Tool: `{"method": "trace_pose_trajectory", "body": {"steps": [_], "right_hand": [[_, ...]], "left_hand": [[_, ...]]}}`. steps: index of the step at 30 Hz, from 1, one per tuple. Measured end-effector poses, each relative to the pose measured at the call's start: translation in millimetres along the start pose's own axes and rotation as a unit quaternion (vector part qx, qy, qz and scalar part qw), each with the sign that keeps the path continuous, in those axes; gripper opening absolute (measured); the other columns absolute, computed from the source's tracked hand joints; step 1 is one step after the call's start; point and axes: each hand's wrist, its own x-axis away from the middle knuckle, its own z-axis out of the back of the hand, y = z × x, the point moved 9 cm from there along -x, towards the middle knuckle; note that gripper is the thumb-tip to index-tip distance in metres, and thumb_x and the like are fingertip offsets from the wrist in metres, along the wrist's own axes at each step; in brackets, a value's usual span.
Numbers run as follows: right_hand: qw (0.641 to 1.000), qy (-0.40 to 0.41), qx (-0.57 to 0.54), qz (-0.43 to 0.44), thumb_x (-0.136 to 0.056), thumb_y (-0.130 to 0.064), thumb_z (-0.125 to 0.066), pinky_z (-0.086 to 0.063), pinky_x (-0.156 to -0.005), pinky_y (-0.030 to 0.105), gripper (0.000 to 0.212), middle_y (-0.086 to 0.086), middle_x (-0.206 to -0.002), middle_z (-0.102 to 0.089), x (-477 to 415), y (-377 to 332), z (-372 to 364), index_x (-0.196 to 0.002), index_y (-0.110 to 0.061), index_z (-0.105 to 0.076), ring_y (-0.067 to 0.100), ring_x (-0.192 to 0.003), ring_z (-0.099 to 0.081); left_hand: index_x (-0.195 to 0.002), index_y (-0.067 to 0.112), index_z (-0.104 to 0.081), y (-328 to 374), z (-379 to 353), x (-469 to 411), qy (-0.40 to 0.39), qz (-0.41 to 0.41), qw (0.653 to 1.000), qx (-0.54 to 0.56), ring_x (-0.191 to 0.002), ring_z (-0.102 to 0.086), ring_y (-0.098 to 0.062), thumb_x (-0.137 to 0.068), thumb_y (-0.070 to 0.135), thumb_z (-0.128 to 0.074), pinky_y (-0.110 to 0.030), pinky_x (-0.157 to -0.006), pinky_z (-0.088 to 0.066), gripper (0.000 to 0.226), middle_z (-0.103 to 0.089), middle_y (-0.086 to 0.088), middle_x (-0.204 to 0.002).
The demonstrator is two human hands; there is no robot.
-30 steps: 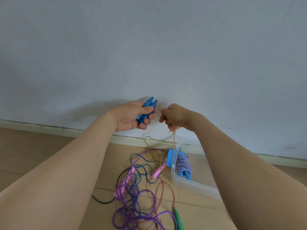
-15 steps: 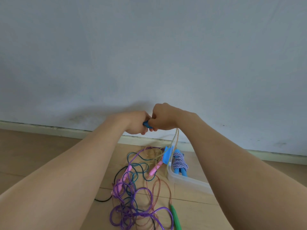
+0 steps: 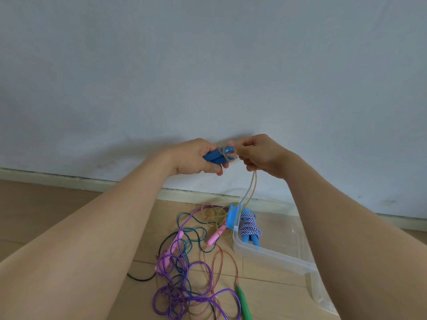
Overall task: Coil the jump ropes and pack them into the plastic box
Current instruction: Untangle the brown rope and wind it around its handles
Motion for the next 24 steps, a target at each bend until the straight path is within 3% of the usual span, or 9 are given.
{"method": "trace_pose_trajectory", "body": {"steps": [3,6,10,13,15,18,21,24], "right_hand": [[0.996,-0.047,-0.068,-0.018,-0.105,-0.030,-0.064,-0.032,-0.059,0.030,0.033,-0.001,-0.068,-0.036,-0.8,2.9,-11.3,-0.114,0.000,-0.074,0.014,-0.061,-0.029],[0.987,-0.114,-0.098,-0.054,-0.109,-0.030,-0.055,-0.035,-0.059,0.025,0.028,-0.002,-0.072,-0.042,5.1,3.9,-25.8,-0.116,-0.012,-0.075,0.012,-0.061,-0.033],[0.983,-0.151,0.001,-0.099,-0.108,-0.021,-0.056,-0.046,-0.055,0.024,0.026,0.000,-0.073,-0.055,13.4,4.5,-40.4,-0.119,-0.011,-0.076,0.011,-0.056,-0.043],[0.979,-0.167,0.058,-0.101,-0.106,-0.017,-0.055,-0.054,-0.056,0.028,0.026,0.002,-0.066,-0.051,16.3,-9.5,-55.2,-0.111,0.000,-0.074,0.015,-0.053,-0.047],[0.987,-0.130,0.046,-0.082,-0.101,-0.015,-0.053,-0.059,-0.059,0.034,0.026,0.002,-0.057,-0.043,13.3,-24.7,-55.4,-0.091,-0.002,-0.073,0.020,-0.050,-0.047],[1.000,-0.007,0.003,-0.018,-0.091,-0.013,-0.052,-0.062,-0.061,0.044,0.025,0.003,-0.052,-0.039,6.9,-45.4,-32.6,-0.068,-0.006,-0.060,0.022,-0.045,-0.044],[0.993,0.102,-0.040,0.034,-0.089,-0.014,-0.054,-0.041,-0.048,0.032,0.019,0.006,-0.060,-0.032,4.8,-47.6,-2.0,-0.070,-0.008,-0.054,0.020,-0.050,-0.030],[0.988,0.151,-0.018,0.033,-0.096,-0.013,-0.052,-0.026,-0.046,0.025,0.024,0.001,-0.055,-0.034,-1.2,-32.0,16.3,-0.077,-0.008,-0.067,0.018,-0.050,-0.029]], "left_hand": [[-0.104,0.023,-0.074,3.6,11.0,-1.9,0.044,-0.004,0.999,0.030,-0.080,-0.059,-0.009,-0.095,0.011,-0.072,-0.028,-0.067,-0.044,0.015,-0.079,-0.001,-0.099],[-0.107,0.018,-0.073,4.8,23.7,-1.9,0.090,-0.002,0.996,0.014,-0.081,-0.065,0.002,-0.099,0.011,-0.067,-0.021,-0.068,-0.046,0.012,-0.079,0.006,-0.094],[-0.102,0.015,-0.073,-2.4,27.2,-5.1,0.112,0.018,0.987,-0.112,-0.086,-0.070,-0.011,-0.096,0.010,-0.066,-0.030,-0.078,-0.051,0.010,-0.078,0.006,-0.086],[-0.090,0.018,-0.067,-15.4,21.7,-12.4,0.115,0.050,0.965,-0.229,-0.087,-0.070,-0.022,-0.093,0.007,-0.063,-0.034,-0.078,-0.053,0.013,-0.076,0.000,-0.088],[-0.090,0.021,-0.065,-21.8,16.0,-13.9,0.103,0.069,0.948,-0.292,-0.090,-0.069,-0.028,-0.094,0.005,-0.060,-0.039,-0.081,-0.055,0.017,-0.074,-0.005,-0.095],[-0.104,0.019,-0.072,-28.7,4.8,-12.0,0.051,0.075,0.932,-0.351,-0.093,-0.066,-0.029,-0.095,-0.001,-0.056,-0.036,-0.080,-0.052,0.027,-0.070,-0.004,-0.100],[-0.104,0.022,-0.073,-25.1,4.8,-10.7,0.057,0.020,0.927,-0.371,-0.092,-0.066,-0.027,-0.097,0.002,-0.062,-0.035,-0.077,-0.050,0.024,-0.065,0.002,-0.092],[-0.092,0.036,-0.062,-11.6,13.2,-9.0,0.135,-0.073,0.915,-0.372,-0.087,-0.048,-0.022,-0.100,0.010,-0.066,-0.040,-0.076,-0.048,0.027,-0.055,0.011,-0.084]]}}
